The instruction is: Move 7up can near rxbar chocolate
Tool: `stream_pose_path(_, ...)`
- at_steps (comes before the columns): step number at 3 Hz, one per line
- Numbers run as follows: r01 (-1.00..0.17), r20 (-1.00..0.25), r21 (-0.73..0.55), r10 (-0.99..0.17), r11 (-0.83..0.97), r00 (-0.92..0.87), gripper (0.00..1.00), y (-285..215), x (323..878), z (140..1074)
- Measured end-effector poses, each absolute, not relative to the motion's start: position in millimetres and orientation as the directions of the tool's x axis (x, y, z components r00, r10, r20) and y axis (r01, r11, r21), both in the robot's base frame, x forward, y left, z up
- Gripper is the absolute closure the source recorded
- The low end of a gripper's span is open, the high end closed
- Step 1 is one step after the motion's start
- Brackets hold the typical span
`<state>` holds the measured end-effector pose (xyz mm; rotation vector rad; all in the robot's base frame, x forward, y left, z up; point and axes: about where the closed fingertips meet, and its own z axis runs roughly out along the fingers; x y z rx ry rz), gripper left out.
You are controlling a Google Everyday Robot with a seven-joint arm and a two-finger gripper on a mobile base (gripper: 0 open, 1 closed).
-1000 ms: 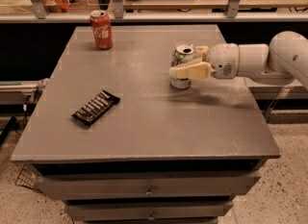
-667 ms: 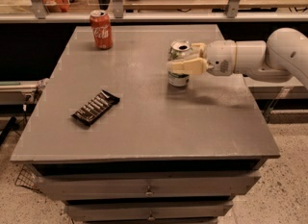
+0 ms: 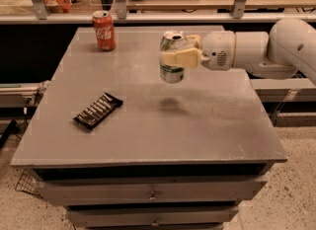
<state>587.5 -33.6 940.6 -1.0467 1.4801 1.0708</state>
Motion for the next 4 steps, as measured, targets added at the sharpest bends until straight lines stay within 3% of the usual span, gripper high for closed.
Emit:
stream_pose_path(1, -0.966, -0.987, 0.114, -0.088, 0.233, -0.138, 1.00, -30, 585, 943)
stream_pose_path(3, -0.988, -0.993, 0.121, 0.025, 0.094, -0.119, 1.00, 51, 554, 900)
stream_pose_path(4, -0.995, -0.996, 0.089, 0.034, 0.038, -0.088, 0.82, 73, 554, 891)
